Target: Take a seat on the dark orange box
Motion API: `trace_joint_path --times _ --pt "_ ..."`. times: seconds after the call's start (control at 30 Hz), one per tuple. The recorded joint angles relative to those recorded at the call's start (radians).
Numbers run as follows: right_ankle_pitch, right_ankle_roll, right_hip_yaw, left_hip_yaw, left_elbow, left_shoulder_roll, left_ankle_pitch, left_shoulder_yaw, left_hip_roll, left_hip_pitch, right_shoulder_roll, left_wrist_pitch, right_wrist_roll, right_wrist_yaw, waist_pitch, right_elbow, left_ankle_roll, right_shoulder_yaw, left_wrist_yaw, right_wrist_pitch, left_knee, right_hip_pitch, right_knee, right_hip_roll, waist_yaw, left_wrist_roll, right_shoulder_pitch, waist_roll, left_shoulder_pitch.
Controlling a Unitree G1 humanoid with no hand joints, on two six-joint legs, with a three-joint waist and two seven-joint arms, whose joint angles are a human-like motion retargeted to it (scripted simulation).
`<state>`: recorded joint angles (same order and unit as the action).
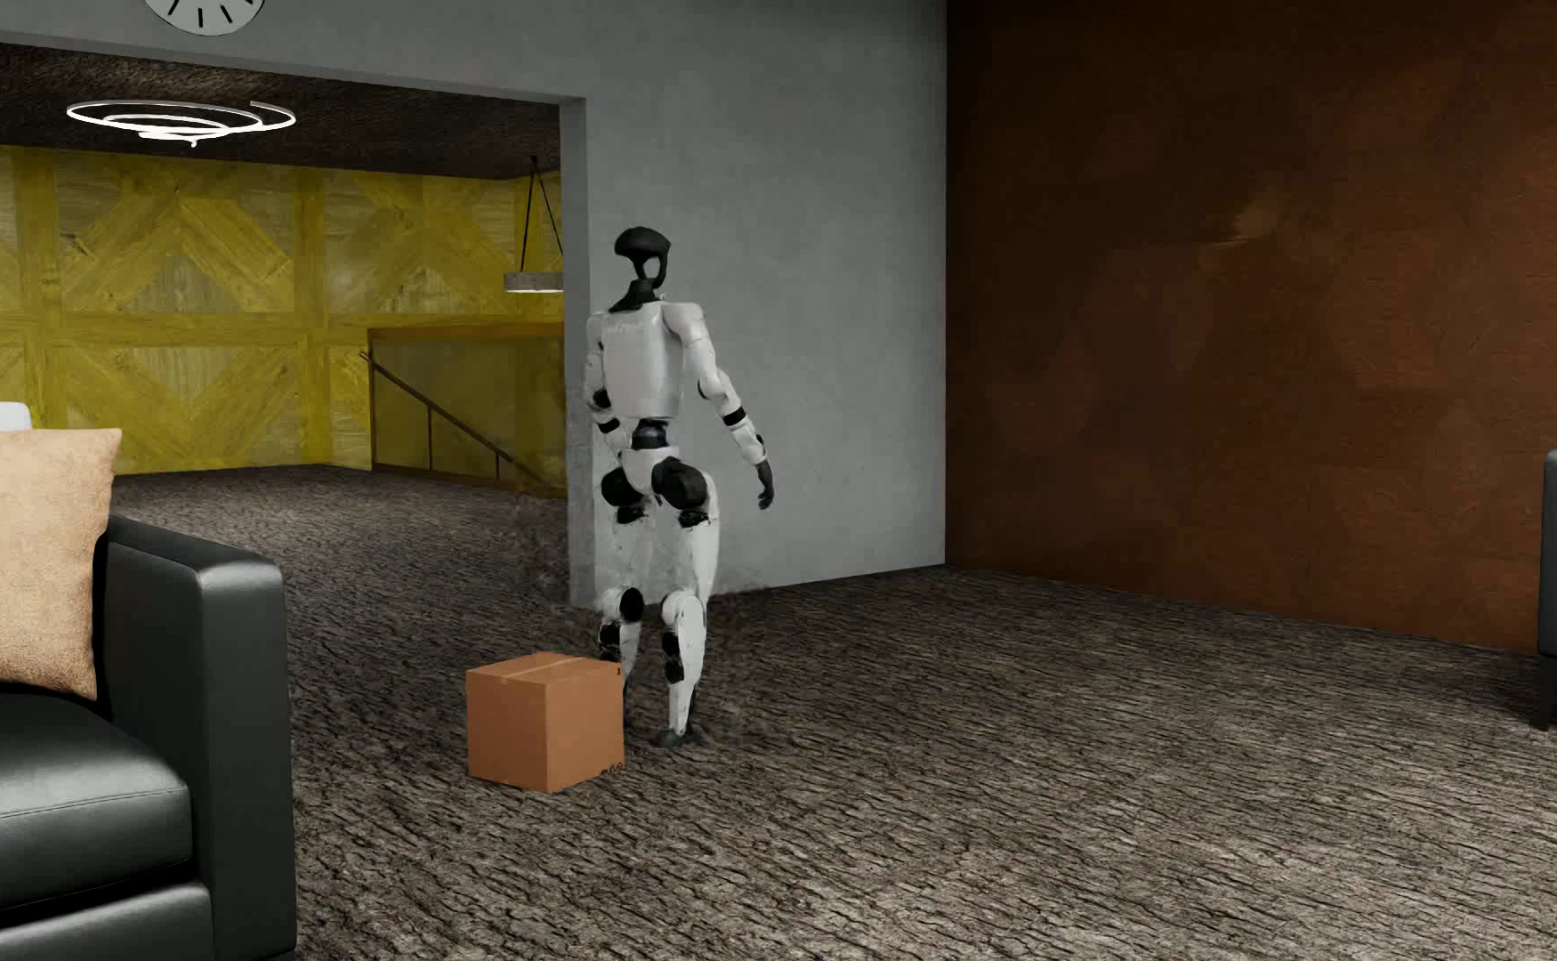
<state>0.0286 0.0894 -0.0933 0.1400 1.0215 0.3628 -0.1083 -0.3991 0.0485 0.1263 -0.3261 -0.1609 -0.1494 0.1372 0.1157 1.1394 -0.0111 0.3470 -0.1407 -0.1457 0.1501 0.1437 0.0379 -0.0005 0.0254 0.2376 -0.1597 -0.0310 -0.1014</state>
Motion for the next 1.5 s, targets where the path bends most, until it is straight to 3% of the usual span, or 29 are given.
trace_joint_path --times 0.07,0.13,0.37,0.5,0.6,0.77,1.0,1.1,1.17,1.33,1.4,1.43,1.47,1.5 --pt "-0.004 0.002 -0.011 0.008 0.129 -0.018 -0.015 0.005 0.002 0.03 0.028 0.048 0.009 -0.032 -0.034 0.107 0.0 -0.028 0.042 0.032 0.003 0.051 -0.03 0.002 0.002 -0.007 0.017 0.002 0.001" --pt "-0.016 0.007 -0.015 0.009 0.19 -0.017 -0.024 0.012 0.007 0.044 0.049 0.063 0.011 -0.043 -0.062 0.151 -0.006 -0.058 0.054 0.047 0.006 0.072 -0.036 0.001 0.007 0.006 0.049 0.001 0.007" --pt "-0.038 0.01 -0.002 -0.013 0.092 0.026 -0.036 0.05 0.015 0.053 0.091 0.031 -0.023 0.049 -0.115 0.03 -0.005 -0.077 0.003 0.009 0.009 0.089 -0.037 -0.004 0.01 -0.003 0.155 -0.004 0.083" --pt "-0.032 -0.002 0.014 -0.052 0.092 -0.01 -0.06 0.046 0.012 0.053 0.097 0.045 -0.005 0.025 -0.119 0.042 -0.008 -0.073 0.014 0.021 -0.002 0.069 -0.023 -0.009 0.011 -0.014 0.145 -0.005 0.08" --pt "-0.032 -0.007 0.011 -0.039 0.052 -0.017 -0.037 0.047 0.008 0.055 0.07 0.033 -0.015 0.035 -0.11 0.03 0.002 -0.055 0.001 0.011 0.001 0.075 -0.027 -0.005 0.011 -0.009 0.132 -0.001 0.093" --pt "-0.035 -0.003 0.001 -0.013 0.067 -0.024 -0.035 0.031 0.004 0.061 0.065 0.029 0.013 0.002 -0.107 0.063 0.007 -0.064 -0.006 0.02 0.0 0.088 -0.038 -0.001 0.01 0.001 0.12 -0.002 0.089" --pt "-0.035 -0.024 0.018 -0.018 0.093 -0.019 -0.038 -0.012 0.004 -0.002 0.07 0.069 -0.015 0.029 -0.048 0.022 0.036 0.027 0.014 0.027 0.073 0.006 0.041 0.009 0.008 -0.032 0.046 -0.003 0.006" --pt "-0.06 -0.026 0.044 -0.054 0.048 -0.017 -0.061 -0.104 0.018 -0.14 0.074 0.07 -0.033 0.021 0.042 -0.01 0.031 0.104 0.001 0.039 0.232 -0.139 0.204 0.001 -0.004 -0.013 -0.07 0.001 -0.102" --pt "-0.092 -0.002 0.064 -0.085 -0.026 0.006 -0.077 -0.191 0.045 -0.279 0.066 0.053 -0.03 0.022 0.123 -0.072 -0.002 0.15 -0.036 0.037 0.37 -0.3 0.378 -0.017 -0.011 0.01 -0.158 -0.001 -0.203" --pt "-0.203 0.031 0.083 -0.157 -0.289 0.094 -0.16 -0.504 0.082 -0.664 -0.006 0.001 -0.037 -0.012 0.36 -0.274 -0.037 0.319 -0.065 0.002 0.766 -0.708 0.827 -0.069 -0.008 0.084 -0.376 -0.001 -0.501" --pt "-0.239 0.043 0.103 -0.194 -0.38 0.133 -0.191 -0.619 0.089 -0.826 -0.08 -0.028 -0.077 0.037 0.447 -0.418 -0.055 0.388 -0.092 -0.034 0.925 -0.872 0.995 -0.083 -0.007 0.121 -0.462 0.002 -0.635" --pt "-0.257 0.056 0.115 -0.211 -0.448 0.167 -0.208 -0.682 0.096 -0.905 -0.137 -0.058 -0.069 0.055 0.488 -0.517 -0.071 0.422 -0.105 -0.051 1.006 -0.953 1.08 -0.092 -0.008 0.14 -0.503 0.003 -0.704" --pt "-0.275 0.07 0.129 -0.229 -0.526 0.207 -0.225 -0.746 0.097 -0.98 -0.208 -0.067 -0.035 0.021 0.527 -0.631 -0.08 0.446 -0.092 -0.061 1.086 -1.029 1.163 -0.103 -0.01 0.134 -0.538 0.006 -0.772" --pt "-0.288 0.079 0.138 -0.246 -0.615 0.26 -0.241 -0.799 0.098 -1.054 -0.282 -0.067 0.003 -0.02 0.561 -0.74 -0.089 0.463 -0.016 -0.077 1.164 -1.108 1.248 -0.114 -0.013 0.107 -0.578 0.009 -0.831"
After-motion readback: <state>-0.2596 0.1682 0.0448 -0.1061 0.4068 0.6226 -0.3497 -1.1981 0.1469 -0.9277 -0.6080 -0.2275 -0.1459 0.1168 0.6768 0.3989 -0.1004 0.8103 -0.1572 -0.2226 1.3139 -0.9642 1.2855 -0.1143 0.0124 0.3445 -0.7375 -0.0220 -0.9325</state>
